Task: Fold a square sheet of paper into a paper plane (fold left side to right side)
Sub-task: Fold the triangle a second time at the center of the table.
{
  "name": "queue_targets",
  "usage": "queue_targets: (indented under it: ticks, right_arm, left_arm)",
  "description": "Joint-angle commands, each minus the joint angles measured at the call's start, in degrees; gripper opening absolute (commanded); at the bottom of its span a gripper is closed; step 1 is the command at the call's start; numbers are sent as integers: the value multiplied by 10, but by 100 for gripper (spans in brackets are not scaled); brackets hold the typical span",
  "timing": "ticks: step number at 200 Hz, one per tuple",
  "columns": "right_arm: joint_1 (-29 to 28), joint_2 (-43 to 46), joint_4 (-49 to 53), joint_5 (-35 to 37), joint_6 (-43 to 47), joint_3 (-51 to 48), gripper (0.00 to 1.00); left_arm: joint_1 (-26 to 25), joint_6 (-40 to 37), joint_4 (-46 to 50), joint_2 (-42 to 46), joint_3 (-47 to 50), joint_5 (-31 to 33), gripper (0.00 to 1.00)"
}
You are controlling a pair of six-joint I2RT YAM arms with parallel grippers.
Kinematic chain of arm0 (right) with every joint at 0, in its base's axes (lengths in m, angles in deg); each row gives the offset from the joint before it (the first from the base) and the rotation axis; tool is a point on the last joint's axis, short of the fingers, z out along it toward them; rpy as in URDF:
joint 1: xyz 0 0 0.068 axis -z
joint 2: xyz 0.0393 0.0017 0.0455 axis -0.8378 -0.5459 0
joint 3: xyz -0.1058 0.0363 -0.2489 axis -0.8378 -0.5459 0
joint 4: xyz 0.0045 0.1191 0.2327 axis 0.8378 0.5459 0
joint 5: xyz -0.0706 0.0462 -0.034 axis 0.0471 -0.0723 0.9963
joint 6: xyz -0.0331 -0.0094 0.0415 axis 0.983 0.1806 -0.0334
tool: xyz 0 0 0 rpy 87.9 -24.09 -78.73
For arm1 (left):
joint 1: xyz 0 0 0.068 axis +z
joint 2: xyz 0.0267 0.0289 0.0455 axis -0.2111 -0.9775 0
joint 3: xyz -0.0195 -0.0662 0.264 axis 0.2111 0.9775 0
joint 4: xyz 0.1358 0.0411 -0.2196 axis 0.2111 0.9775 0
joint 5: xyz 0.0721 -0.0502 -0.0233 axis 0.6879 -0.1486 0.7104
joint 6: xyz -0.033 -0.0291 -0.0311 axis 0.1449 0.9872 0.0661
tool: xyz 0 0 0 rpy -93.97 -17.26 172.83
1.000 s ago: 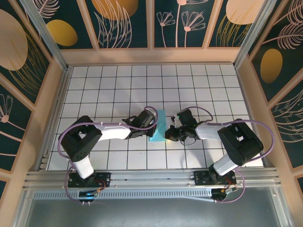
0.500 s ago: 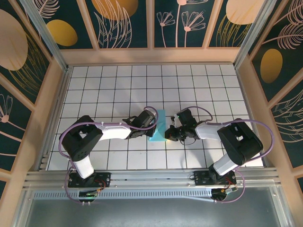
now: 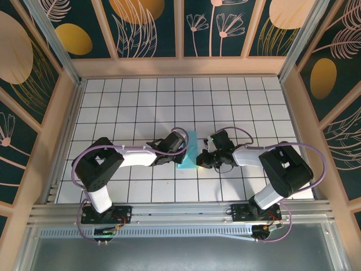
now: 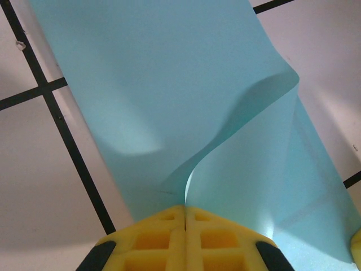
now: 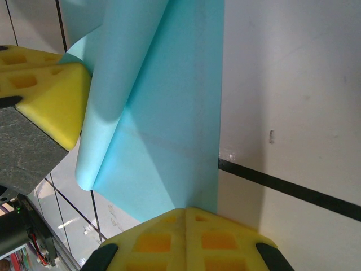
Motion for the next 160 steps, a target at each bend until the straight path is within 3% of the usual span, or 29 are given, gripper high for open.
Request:
queue_targets:
  ticks: [1,29,73,85,98,160]
  right_arm:
    - [-8,-10,36,25,8,3,0]
    - [-8,15,33,16,3,16,0]
    - [0,70,52,19,1,41,9]
    - [3,79,57,24,2,46,9]
    - [6,80,49,26,-1,51,0]
    - [1,10,-49,18,-41,78,0]
  left_arm:
    - [5,-8,7,-18,-5,-7,0]
    - [5,-11,13,-27,-6,-14,0]
    - [5,-12,13,-30,-3,-15,0]
    - [5,-12,14,-29,-3,-15,0]
    - [5,-12,14,-29,-4,-15,0]
    - [5,-10,11,-30,-2,-17,0]
